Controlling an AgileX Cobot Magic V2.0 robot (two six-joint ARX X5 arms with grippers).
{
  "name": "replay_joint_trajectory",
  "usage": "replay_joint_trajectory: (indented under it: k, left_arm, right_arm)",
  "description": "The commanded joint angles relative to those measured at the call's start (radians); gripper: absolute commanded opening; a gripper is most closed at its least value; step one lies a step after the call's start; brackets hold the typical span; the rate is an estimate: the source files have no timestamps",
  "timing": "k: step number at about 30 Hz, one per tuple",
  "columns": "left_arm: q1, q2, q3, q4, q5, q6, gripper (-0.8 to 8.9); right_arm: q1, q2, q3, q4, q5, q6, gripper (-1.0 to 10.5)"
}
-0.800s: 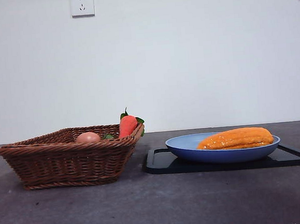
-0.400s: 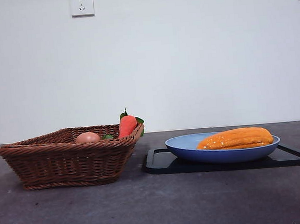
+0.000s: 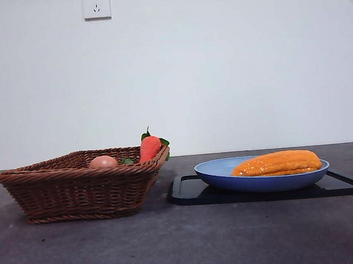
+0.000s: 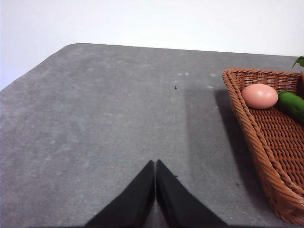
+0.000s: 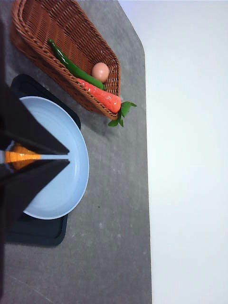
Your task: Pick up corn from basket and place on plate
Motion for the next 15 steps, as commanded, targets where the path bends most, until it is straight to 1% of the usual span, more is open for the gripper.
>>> replay_joint_trajectory:
  k: [1,2,3,4,6,9,15]
  left_arm:
    - [0.001,0.000,-0.028,-0.005,0.005,-0.008,0.08]
    - [0.001,0.000,-0.028,-0.005,0.005,-0.009,0.08]
    - [0.001,0.000,-0.028,-0.005,0.005,-0.008,0.08]
    - [0.001,0.000,-0.028,-0.005,0.005,-0.009,0.08]
    - [0.001,0.000,-0.028,-0.005,0.005,-0.009,0.08]
    - [0.001,0.000,-0.028,-0.005,0.005,-0.008,0.08]
    - [0.001,0.000,-0.028,-0.005,0.005,-0.008,0.08]
  right_arm:
    - [0.003,0.001,0.000,0.010,0.003,0.010,0.0]
    - [0.003,0.001,0.000,0.010,0.003,0.010,0.0]
    - [0.003,0.001,0.000,0.010,0.005,-0.009,0.0]
    - [0.002,0.001,0.000,0.011,0.016,-0.046,0.0]
    - [-0.002,0.001,-0.002,0.010,0.065,-0.108,0.0]
    - [-0.034,-0.003,-0.016,0.009,0.129,-0.168,0.0]
    - [-0.166,-0.095,-0.119,0.029,0.128,-0.177,0.0]
